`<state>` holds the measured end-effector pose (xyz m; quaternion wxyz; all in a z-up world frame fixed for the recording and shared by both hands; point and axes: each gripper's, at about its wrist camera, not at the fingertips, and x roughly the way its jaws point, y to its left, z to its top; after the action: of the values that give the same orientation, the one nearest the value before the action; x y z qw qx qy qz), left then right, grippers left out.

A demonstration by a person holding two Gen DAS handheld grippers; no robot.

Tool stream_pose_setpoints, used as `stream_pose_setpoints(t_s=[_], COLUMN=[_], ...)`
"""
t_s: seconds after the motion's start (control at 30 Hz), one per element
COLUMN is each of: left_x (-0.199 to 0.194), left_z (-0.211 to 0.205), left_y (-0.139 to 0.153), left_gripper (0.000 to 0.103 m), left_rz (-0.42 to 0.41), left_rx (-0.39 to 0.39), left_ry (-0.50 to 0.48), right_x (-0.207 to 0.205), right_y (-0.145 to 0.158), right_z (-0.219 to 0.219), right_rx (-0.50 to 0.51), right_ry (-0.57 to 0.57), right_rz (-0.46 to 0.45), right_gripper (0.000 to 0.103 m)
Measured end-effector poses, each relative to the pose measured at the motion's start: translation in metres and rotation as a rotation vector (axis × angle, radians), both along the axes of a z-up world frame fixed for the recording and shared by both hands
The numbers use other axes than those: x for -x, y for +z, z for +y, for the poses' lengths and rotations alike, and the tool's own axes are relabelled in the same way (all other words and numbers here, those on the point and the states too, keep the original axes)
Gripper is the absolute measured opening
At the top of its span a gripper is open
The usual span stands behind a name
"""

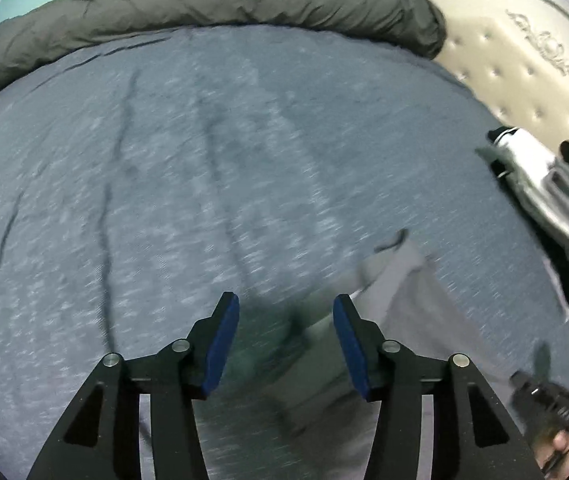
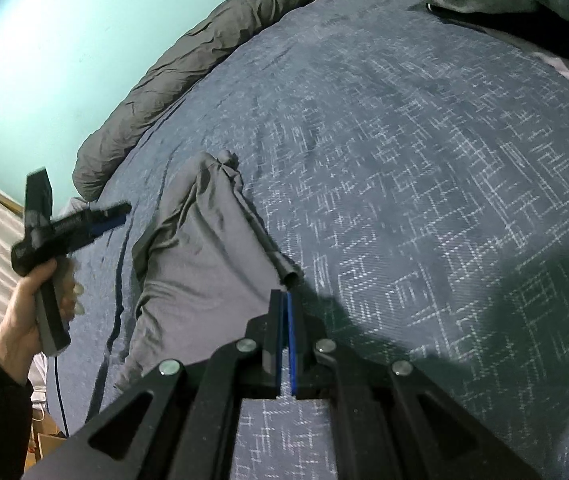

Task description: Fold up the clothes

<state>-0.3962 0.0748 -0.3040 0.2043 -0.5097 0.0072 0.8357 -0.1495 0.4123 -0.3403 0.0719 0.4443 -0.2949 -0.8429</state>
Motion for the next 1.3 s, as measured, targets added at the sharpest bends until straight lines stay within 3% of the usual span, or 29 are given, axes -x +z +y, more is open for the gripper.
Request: stream_pose_setpoints(t_s=[0.3, 0.47, 0.57, 0.7, 1.0, 1.1, 1.13, 1.3], left_x=[0.012, 0.019, 0.016, 0.006, -0.005, -0.009, -0.011, -0.033], left_z=[0.008, 0.011, 0.008, -0.001, -0.011, -0.019, -0.023, -0.036], left_y=[-0.031, -0.039, -0.035, -0.024, -0.029, -0.022, -0.019, -0.016], left_gripper=[0.049, 0.012, 0.007, 0.006, 0.008, 0.027, 0.039, 0.041], left_rz=[-0.086, -0.118, -0.117, -0.107, -0.122, -0.102, -0.09, -0.065], left_rx=[-0.065, -0.095, -0.12, -0.139, -0.078, -0.096, -0.107, -0.122], left_ry=[0.021, 0.022, 0.02, 0.027, 0.04, 0.073, 0.08, 0.036], right_x=[0.0, 0.003, 0.002, 0.001, 0.002, 0.002, 0.002, 0.004], right_y=[-0.004, -0.006, -0.006, -0.007, -0.007, -0.008, -0.009, -0.011], right_z=[0.0, 0.0, 0.001, 0.005, 0.002, 0.003, 0.003, 0.003], right_rx=[-0.003, -0.001, 0.0, 0.003, 0.009, 0.013, 0.014, 0.019], right_ry=[-0.009, -0.006, -0.006, -0.014, -0.017, -0.018, -0.017, -0.014], right_rz=[-0.006, -0.013, -0.012, -0.013, -0.018, -0.019, -0.02, -0.026], right_gripper=[0.002, 0.002, 0.002, 0.002, 0.002, 0.002, 0.002, 0.002])
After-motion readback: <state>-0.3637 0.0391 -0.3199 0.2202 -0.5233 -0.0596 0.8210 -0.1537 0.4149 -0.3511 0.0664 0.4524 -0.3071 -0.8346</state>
